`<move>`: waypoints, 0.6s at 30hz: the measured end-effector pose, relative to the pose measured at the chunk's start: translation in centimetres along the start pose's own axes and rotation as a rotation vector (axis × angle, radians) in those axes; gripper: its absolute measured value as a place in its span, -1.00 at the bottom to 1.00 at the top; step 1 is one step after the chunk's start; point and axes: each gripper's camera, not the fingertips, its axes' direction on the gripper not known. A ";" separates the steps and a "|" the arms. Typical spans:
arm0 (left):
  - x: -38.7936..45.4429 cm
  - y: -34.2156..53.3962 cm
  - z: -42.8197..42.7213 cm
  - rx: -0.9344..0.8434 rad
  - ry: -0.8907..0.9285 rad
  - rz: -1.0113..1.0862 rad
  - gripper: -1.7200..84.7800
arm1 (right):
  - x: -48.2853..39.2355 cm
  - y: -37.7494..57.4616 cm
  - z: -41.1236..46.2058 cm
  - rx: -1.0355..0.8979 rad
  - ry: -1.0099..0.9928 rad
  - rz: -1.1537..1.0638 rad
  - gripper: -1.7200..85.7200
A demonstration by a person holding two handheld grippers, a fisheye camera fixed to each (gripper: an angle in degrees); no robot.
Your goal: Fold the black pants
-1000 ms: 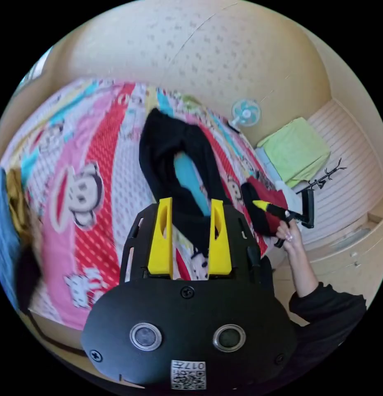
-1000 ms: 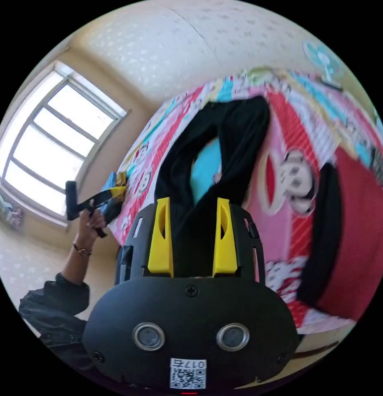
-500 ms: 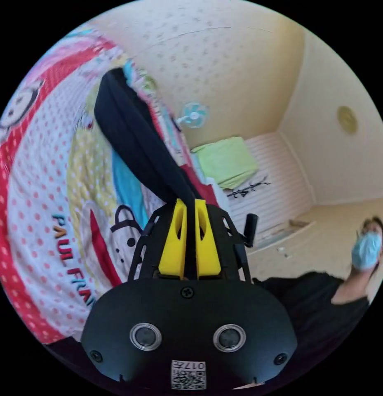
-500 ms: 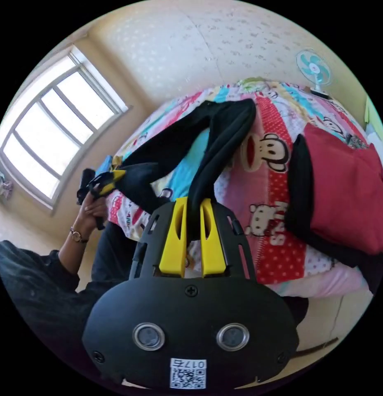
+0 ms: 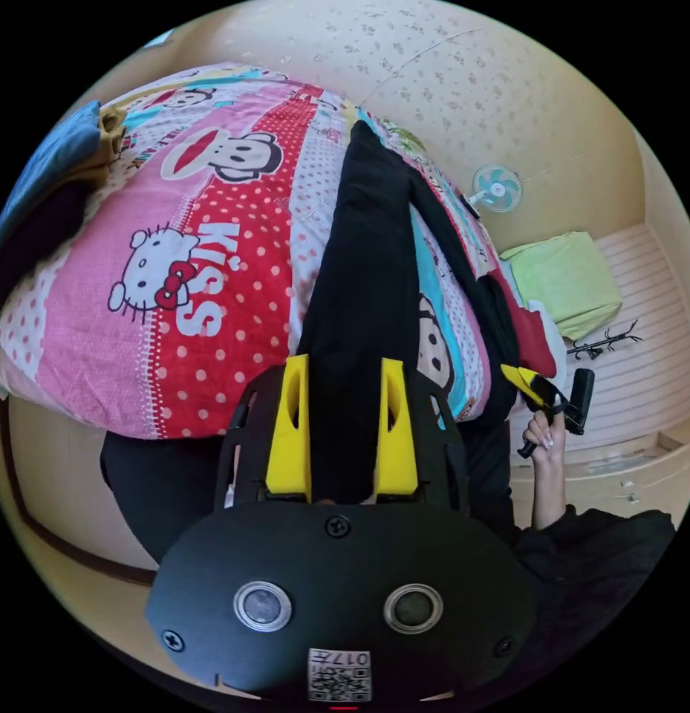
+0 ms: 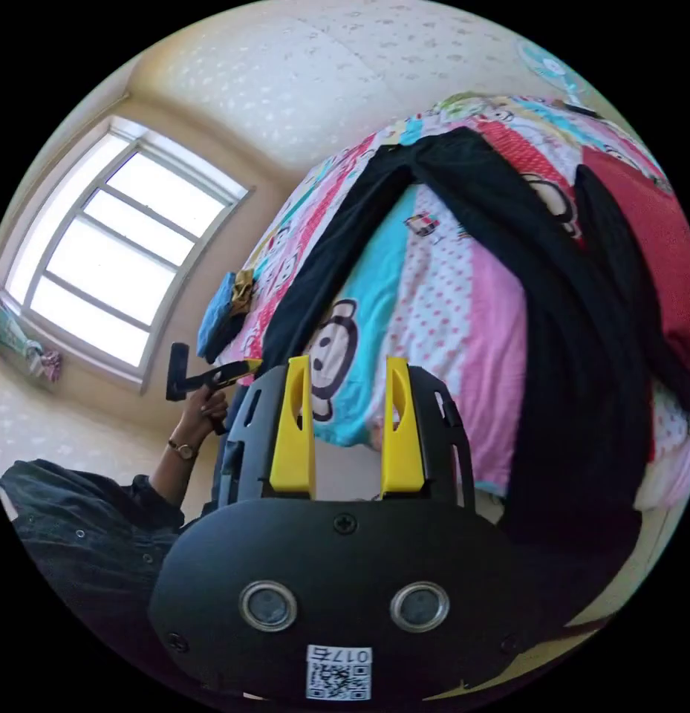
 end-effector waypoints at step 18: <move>7.4 4.2 1.4 -0.324 0.036 0.254 -0.93 | -1.8 5.2 5.9 -0.313 -0.074 -0.178 -0.88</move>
